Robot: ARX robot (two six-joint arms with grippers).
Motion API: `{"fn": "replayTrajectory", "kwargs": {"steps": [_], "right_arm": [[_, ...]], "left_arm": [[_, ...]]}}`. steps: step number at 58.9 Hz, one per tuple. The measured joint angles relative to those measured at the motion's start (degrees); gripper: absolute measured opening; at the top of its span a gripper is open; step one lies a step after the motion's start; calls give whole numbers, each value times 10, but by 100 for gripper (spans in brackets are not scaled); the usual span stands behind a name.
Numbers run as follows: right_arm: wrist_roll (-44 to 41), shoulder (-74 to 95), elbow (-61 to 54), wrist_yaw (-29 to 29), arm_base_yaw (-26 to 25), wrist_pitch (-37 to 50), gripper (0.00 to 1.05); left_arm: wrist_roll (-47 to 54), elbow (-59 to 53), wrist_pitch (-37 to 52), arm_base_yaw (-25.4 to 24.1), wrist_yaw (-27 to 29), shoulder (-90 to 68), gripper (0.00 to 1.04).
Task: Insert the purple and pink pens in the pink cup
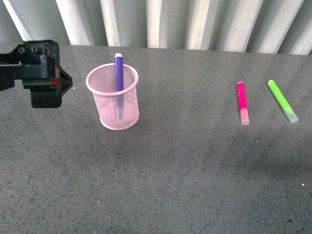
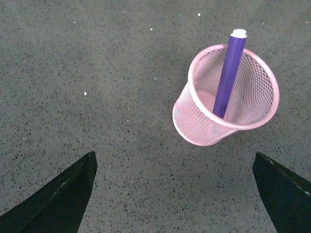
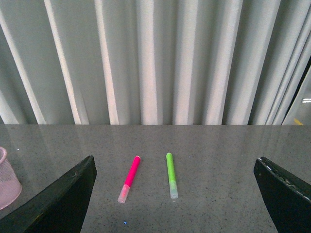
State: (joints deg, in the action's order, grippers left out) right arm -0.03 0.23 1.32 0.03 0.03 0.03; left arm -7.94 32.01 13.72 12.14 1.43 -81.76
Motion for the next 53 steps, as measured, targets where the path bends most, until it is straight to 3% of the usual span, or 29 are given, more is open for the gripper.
{"fn": "replayTrajectory", "kwargs": {"steps": [12,18,22,26,44,53], "right_arm": [[0,0,0,0,0,0,98],[0,0,0,0,0,0,98],[0,0,0,0,0,0,98],[0,0,0,0,0,0,98],[0,0,0,0,0,0,98],[0,0,0,0,0,0,98]], "left_arm": [[2,0,-2,0,-2,0,98],[43,-80,265,3,84,-34,82],[57,-144,423,-9,89,-34,70],[64,-172,501,-20,86,-9,59],[72,-250,466,-57,46,133,3],[75,-277,414,-74,32,214,4]]}}
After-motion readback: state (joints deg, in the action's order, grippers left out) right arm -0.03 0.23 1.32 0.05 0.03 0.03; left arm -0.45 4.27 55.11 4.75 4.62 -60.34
